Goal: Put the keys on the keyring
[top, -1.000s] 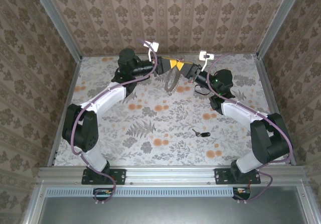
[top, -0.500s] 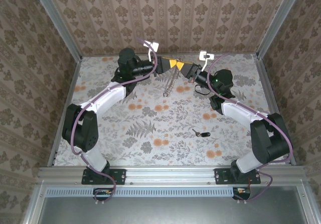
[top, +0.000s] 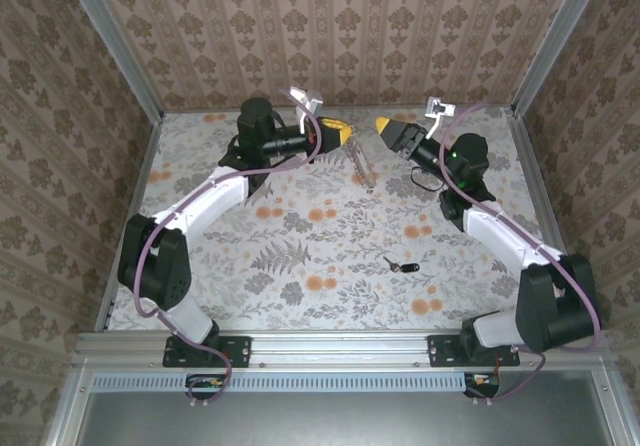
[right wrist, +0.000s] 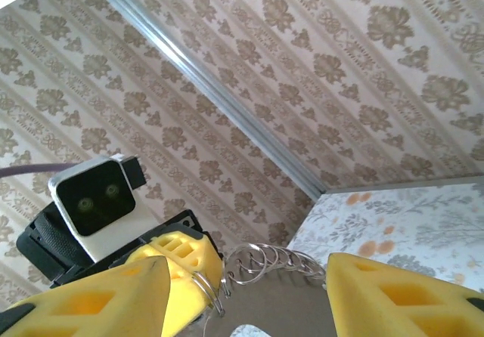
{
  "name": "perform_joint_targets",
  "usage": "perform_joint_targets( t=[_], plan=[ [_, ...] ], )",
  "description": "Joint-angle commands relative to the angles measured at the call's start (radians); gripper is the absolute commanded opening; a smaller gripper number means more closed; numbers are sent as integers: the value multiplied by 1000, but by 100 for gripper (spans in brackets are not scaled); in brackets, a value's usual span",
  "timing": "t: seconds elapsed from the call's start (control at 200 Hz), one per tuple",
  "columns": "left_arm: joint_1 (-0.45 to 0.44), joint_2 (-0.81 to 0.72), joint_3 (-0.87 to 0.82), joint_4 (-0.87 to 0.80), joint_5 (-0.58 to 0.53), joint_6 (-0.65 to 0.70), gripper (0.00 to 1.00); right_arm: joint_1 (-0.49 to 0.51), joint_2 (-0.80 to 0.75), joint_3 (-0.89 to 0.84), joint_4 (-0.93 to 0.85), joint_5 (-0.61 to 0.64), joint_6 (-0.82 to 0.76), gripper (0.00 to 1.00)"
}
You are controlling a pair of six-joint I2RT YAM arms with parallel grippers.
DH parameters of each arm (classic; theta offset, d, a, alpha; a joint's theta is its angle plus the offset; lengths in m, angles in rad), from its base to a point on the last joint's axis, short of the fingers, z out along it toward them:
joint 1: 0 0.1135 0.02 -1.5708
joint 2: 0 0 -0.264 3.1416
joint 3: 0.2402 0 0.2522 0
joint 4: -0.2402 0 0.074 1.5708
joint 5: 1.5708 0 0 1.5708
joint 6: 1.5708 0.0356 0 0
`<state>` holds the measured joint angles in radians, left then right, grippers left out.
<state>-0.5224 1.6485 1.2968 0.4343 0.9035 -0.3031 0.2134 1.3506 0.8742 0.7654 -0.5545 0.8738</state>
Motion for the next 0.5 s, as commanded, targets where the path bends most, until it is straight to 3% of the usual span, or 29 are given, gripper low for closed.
perform_joint_targets(
  t=[0.0, 0.225, 0.495],
  plan=[
    [-4, -61, -20, 30, -20, 150, 0, -5, -58, -28, -147, 37, -51, 59],
    [-7, -106, -122, 219, -49, 219, 0, -22, -109, -92, -252, 45, -90, 59],
    [-10, -109, -184, 379, -49, 210, 0, -28, -123, -164, -239, 48, -82, 60]
  ],
)
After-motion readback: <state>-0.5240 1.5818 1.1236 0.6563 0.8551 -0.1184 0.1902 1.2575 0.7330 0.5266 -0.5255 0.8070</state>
